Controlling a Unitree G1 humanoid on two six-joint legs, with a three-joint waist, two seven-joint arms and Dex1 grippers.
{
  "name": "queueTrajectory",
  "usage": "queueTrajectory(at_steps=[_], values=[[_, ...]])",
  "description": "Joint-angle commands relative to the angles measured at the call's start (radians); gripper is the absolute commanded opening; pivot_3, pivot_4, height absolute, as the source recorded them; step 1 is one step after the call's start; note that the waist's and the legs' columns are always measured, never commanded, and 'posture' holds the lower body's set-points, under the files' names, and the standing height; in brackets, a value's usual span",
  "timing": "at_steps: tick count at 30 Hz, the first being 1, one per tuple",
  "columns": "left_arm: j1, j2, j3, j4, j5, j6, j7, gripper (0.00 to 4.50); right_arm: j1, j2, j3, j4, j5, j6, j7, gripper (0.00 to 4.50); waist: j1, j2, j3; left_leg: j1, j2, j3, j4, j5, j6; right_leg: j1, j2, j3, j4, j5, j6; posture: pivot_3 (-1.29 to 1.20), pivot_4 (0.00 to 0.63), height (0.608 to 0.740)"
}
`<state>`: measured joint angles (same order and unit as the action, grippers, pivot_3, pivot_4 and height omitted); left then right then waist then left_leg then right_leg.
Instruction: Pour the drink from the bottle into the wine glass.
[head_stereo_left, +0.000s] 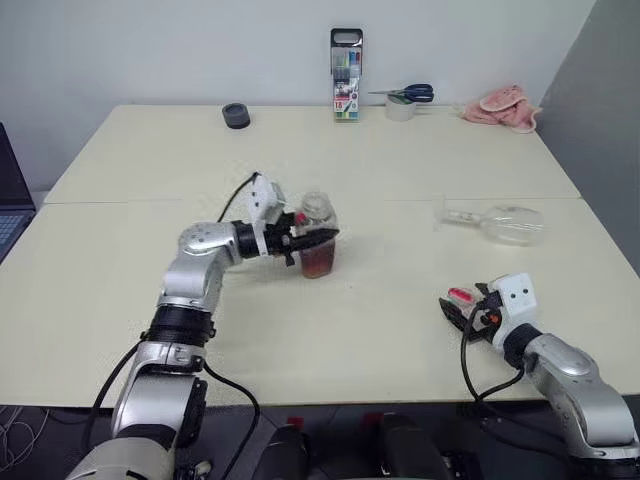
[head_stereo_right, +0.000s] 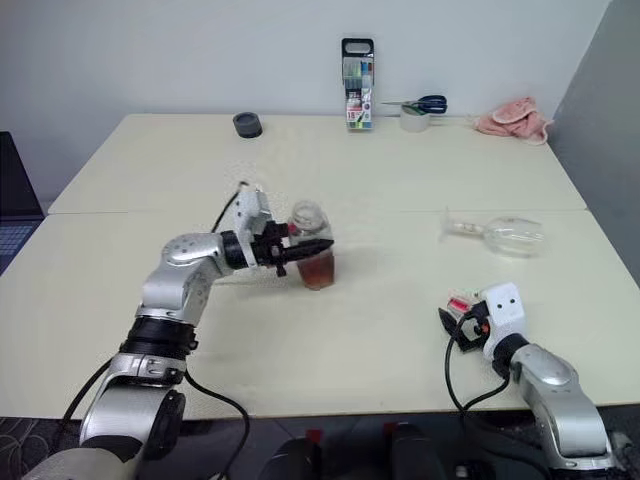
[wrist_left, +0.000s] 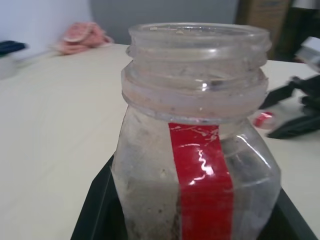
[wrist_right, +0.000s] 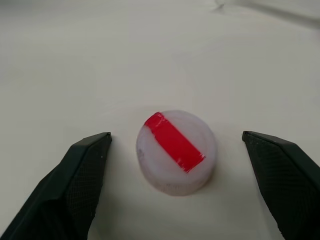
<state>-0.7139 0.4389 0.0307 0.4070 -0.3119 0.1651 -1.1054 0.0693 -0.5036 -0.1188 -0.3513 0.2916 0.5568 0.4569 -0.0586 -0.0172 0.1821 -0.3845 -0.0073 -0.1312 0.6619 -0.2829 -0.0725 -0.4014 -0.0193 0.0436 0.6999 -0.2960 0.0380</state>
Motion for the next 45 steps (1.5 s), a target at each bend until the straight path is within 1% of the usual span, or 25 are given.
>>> queueTrajectory(at_steps=[1,3,5,7,8,11,15,18,21,24,26,27,29,31,33,37,41,45], values=[[-0.043,0.04,0.094,0.057,0.03,-0.076,0.159,1.67,0.013,-0.114,-0.031,-0.036,0.029,0.002,0.128,4.5,0.003,0.0,0.0,0.0,0.0,0.0,0.0,0.0,0.0,0.0,0.0,0.0,0.0,0.0,0.0,0.0,0.15,0.74],[-0.049,0.052,0.126,0.098,0.054,-0.109,0.259,1.67,-0.019,-0.165,-0.063,-0.081,0.09,-0.005,0.199,4.5,0.004,0.0,0.0,0.0,-0.001,-0.001,0.0,0.0,0.0,0.001,-0.001,-0.001,-0.001,0.0,0.0,0.0,0.15,0.74],[-0.042,0.06,0.158,0.122,0.067,-0.122,0.346,1.67,-0.093,-0.181,-0.074,-0.164,0.227,0.061,0.257,4.5,0.001,-0.001,0.0,0.001,0.0,0.0,0.0,0.0,0.0,0.001,-0.001,-0.001,-0.001,0.0,0.0,0.0,0.15,0.74],[-0.031,0.064,0.178,0.134,0.076,-0.128,0.406,1.67,-0.169,-0.174,-0.044,-0.202,0.296,0.11,0.274,4.5,0.0,-0.001,0.0,0.001,0.0,-0.001,0.0,0.0,0.0,0.001,0.0,-0.001,-0.001,0.0,0.0,0.0,0.15,0.74],[-0.024,0.067,0.188,0.139,0.079,-0.131,0.436,1.67,-0.218,-0.162,-0.003,-0.206,0.3,0.123,0.275,4.5,0.001,-0.001,0.0,0.001,0.0,-0.002,0.0,0.0,0.0,0.002,0.0,-0.002,-0.001,0.0,0.0,0.0,0.15,0.74],[-0.013,0.068,0.22,0.152,0.075,-0.133,0.514,1.67,-0.364,-0.111,0.14,-0.176,0.246,0.125,0.262,4.5,0.002,-0.002,0.0,0.001,0.0,-0.002,0.0,0.0,0.0,0.003,-0.001,-0.002,-0.002,0.0,0.0,0.0,0.15,0.74],[-0.004,0.07,0.256,0.163,0.069,-0.135,0.587,1.67,-0.533,-0.005,0.258,-0.067,0.174,0.12,0.208,4.5,0.003,-0.002,0.0,0.0,-0.001,-0.002,0.0,0.0,-0.001,0.001,-0.002,-0.002,-0.002,0.0,0.0,0.0,0.15,0.74],[-0.004,0.057,0.291,0.164,0.034,-0.108,0.622,1.67,-0.607,0.04,0.295,-0.003,0.133,0.1,0.198,4.5,0.008,-0.002,0.0,-0.003,-0.001,-0.002,0.001,0.002,-0.004,-0.002,-0.003,-0.003,-0.002,0.0,0.0,0.0,0.15,0.74],[0.018,0.059,0.276,0.17,0.059,-0.13,0.639,1.67,-0.673,0.083,0.328,0.063,0.089,0.076,0.189,4.5,0.011,-0.002,0.0,-0.006,-0.001,-0.004,0.001,0.002,-0.004,-0.004,-0.003,-0.004,-0.002,0.0,0.0,0.0,0.15,0.74],[0.035,0.048,0.271,0.164,0.052,-0.116,0.642,1.67,-0.691,0.098,0.342,0.08,0.067,0.064,0.197,4.5,0.011,-0.002,0.0,-0.006,-0.002,-0.003,0.001,0.002,-0.004,-0.004,-0.004,-0.003,-0.002,0.001,-0.001,0.0,0.15,0.74],[0.041,0.043,0.272,0.161,0.048,-0.102,0.657,2.4,-0.694,0.105,0.344,0.08,0.062,0.064,0.2,4.5,0.011,-0.002,0.0,-0.007,-0.002,-0.003,0.001,0.002,-0.005,-0.005,-0.004,-0.004,-0.002,0.001,-0.001,0.0,0.15,0.74],[0.046,0.042,0.269,0.16,0.049,-0.104,0.656,2.62,-0.694,0.108,0.344,0.078,0.061,0.065,0.201,4.5,0.01,-0.002,0.0,-0.007,-0.002,-0.003,0.001,0.002,-0.004,-0.005,-0.004,-0.003,-0.002,0.001,-0.001,0.0,0.15,0.74],[0.056,0.04,0.259,0.156,0.053,-0.11,0.651,3.22,-0.694,0.112,0.344,0.074,0.057,0.068,0.202,4.5,0.008,-0.002,0.0,-0.006,-0.001,-0.003,0.001,0.002,-0.004,-0.005,-0.004,-0.003,-0.002,0.001,-0.001,0.0,0.15,0.74],[0.063,0.039,0.255,0.152,0.054,-0.114,0.653,3.92,-0.692,0.115,0.343,0.07,0.055,0.072,0.203,4.5,0.007,-0.002,0.0,-0.006,-0.001,-0.003,0.001,0.002,-0.004,-0.005,-0.003,-0.003,-0.001,0.001,-0.001,0.0,0.15,0.74],[0.071,0.037,0.251,0.148,0.056,-0.12,0.655,4.49,-0.689,0.117,0.343,0.064,0.053,0.076,0.204,4.5,0.007,-0.002,0.0,-0.006,-0.001,-0.003,0.001,0.002,-0.004,-0.005,-0.003,-0.003,-0.001,0.001,-0.001,0.0,0.15,0.74],[0.093,0.031,0.24,0.144,0.066,-0.134,0.656,4.49,-0.684,0.119,0.348,0.057,0.046,0.079,0.207,4.5,0.007,-0.002,0.0,-0.006,-0.001,-0.003,0.001,0.002,-0.004,-0.005,-0.003,-0.003,-0.002,0.001,-0.002,0.0,0.15,0.74],[0.139,0.026,0.228,0.15,0.098,-0.191,0.674,4.49,-0.662,0.12,0.36,0.056,0.027,0.059,0.202,4.5,0.004,-0.002,0.0,-0.006,-0.001,-0.003,0.001,0.002,-0.004,-0.005,-0.003,-0.003,-0.002,0.001,-0.002,0.0,0.15,0.74],[0.207,0.013,0.237,0.16,0.114,-0.273,0.697,4.49,-0.579,0.105,0.383,0.057,-0.045,-0.014,0.174,4.5,0.004,-0.003,-0.001,-0.006,-0.001,-0.003,0.001,0.002,-0.004,-0.005,-0.003,-0.003,-0.002,0.001,-0.002,0.0,0.15,0.74]])
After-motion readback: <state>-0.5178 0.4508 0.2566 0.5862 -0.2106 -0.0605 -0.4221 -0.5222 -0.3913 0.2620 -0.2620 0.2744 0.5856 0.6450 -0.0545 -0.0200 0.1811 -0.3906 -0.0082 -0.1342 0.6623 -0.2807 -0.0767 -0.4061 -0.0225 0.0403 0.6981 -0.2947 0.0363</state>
